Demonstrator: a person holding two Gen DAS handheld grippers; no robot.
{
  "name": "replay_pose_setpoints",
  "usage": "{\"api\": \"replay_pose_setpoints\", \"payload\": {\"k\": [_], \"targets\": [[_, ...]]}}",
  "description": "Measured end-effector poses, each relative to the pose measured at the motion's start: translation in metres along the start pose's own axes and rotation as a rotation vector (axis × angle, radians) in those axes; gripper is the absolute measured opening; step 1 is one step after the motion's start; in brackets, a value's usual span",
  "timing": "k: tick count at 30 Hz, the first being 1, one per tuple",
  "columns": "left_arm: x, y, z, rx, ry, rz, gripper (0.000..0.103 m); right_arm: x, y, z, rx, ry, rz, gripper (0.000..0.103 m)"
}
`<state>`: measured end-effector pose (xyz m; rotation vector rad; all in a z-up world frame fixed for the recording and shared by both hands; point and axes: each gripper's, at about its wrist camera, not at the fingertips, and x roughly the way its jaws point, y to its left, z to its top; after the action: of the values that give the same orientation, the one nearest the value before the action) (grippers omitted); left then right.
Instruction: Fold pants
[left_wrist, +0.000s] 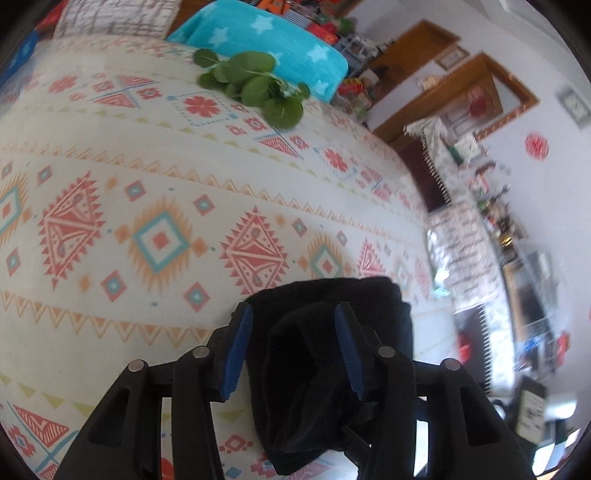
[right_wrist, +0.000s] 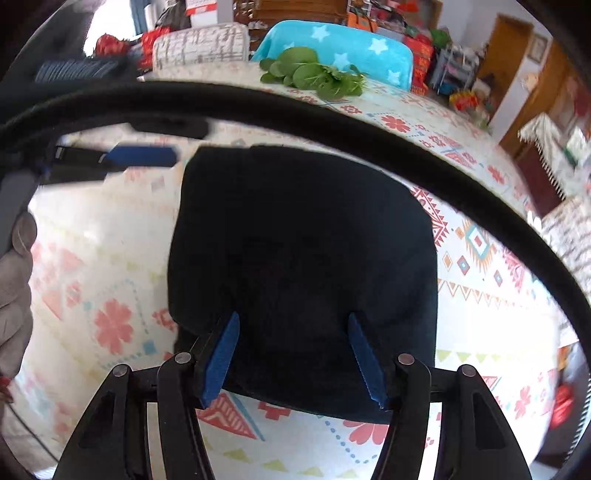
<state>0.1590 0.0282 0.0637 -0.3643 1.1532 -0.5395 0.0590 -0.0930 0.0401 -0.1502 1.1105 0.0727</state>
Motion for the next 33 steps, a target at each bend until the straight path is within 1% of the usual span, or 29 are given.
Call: {"api": "replay_pose_setpoints", "payload": {"k": [2, 3, 4, 5, 7, 11, 14, 16, 18, 23, 27, 30, 33], "targets": [[0.013, -0.001, 0.0, 0.014, 0.008, 0.055, 0.045, 0.0, -0.003, 0.0, 0.007, -0.005, 0.002, 0.067], [0.019, 0.002, 0.001, 0.005, 0.015, 0.082, 0.045, 0.0, -0.003, 0.0, 0.007, -0.005, 0.002, 0.067], [0.023, 0.007, 0.002, -0.009, 0.024, 0.092, 0.049, -0.002, -0.006, 0.0, 0.022, -0.008, 0.012, 0.067], [0.028, 0.013, 0.003, -0.026, 0.032, 0.102, 0.056, -0.004, -0.009, 0.0, 0.035, -0.011, 0.019, 0.067], [0.034, 0.022, 0.006, -0.039, 0.037, 0.14, 0.063, -0.01, -0.015, 0.0, 0.061, -0.022, 0.028, 0.066], [0.041, 0.029, 0.01, -0.042, 0.045, 0.155, 0.065, -0.026, -0.025, -0.006, 0.112, -0.045, 0.03, 0.067], [0.038, 0.03, 0.012, -0.042, 0.036, 0.133, 0.066, -0.038, -0.035, -0.015, 0.157, -0.054, 0.023, 0.068], [0.03, 0.029, 0.011, -0.045, 0.027, 0.124, 0.066, -0.046, -0.044, -0.021, 0.196, -0.059, 0.013, 0.069], [0.017, 0.025, 0.008, -0.033, 0.001, 0.141, 0.065, -0.053, -0.05, -0.028, 0.231, -0.06, 0.01, 0.07], [-0.022, 0.01, -0.009, 0.038, -0.078, 0.235, 0.065, -0.063, -0.064, -0.045, 0.296, -0.063, 0.012, 0.071], [-0.048, -0.004, -0.035, 0.062, -0.126, 0.308, 0.065, -0.062, -0.07, -0.053, 0.3, -0.062, 0.04, 0.072], [-0.059, -0.016, -0.055, 0.074, -0.146, 0.365, 0.065, -0.058, -0.072, -0.057, 0.281, -0.061, 0.064, 0.072], [-0.064, -0.03, -0.073, 0.089, -0.16, 0.406, 0.066, -0.059, -0.077, -0.063, 0.277, -0.074, 0.095, 0.072]]}}
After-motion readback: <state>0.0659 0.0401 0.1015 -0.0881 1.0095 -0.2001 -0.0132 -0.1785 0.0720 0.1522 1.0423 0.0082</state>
